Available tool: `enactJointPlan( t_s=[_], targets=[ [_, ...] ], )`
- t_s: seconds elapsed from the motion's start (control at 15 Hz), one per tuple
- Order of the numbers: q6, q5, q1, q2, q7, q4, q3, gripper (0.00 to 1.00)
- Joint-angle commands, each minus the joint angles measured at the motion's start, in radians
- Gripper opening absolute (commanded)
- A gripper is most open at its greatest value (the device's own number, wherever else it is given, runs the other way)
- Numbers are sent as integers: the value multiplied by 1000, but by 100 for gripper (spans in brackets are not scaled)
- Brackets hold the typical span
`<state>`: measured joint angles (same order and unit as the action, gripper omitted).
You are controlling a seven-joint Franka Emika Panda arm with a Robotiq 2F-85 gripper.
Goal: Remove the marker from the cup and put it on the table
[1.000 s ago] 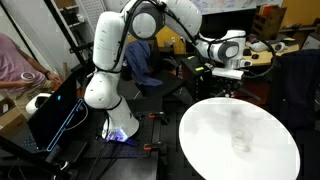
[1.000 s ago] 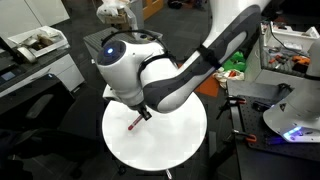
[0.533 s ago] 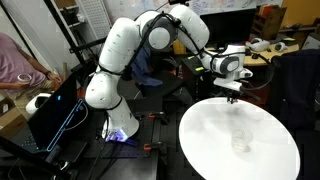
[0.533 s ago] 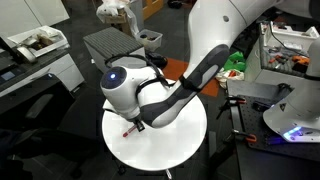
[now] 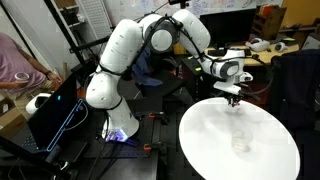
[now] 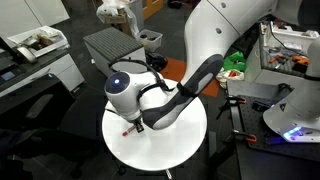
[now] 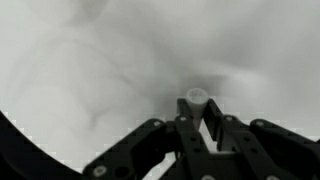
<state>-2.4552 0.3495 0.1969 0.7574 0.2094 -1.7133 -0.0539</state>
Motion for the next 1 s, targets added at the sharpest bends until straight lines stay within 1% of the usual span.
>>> enactJointPlan(
  t_s=[0.0,0.27,0.4,0.47,0.6,0.93],
  targets=[
    [-16,19,21,-9,-39,-5,21,53],
    [-16,17,20,-14,-37,-8,19,84],
    [-10,12,17,-19,-35,-11,16,97],
    [-5,2,12,-28,-31,-17,8,100],
    [17,-28,-3,-58,-18,-37,-14,100],
    [24,-103,-48,-171,18,-119,-54,100]
  ],
)
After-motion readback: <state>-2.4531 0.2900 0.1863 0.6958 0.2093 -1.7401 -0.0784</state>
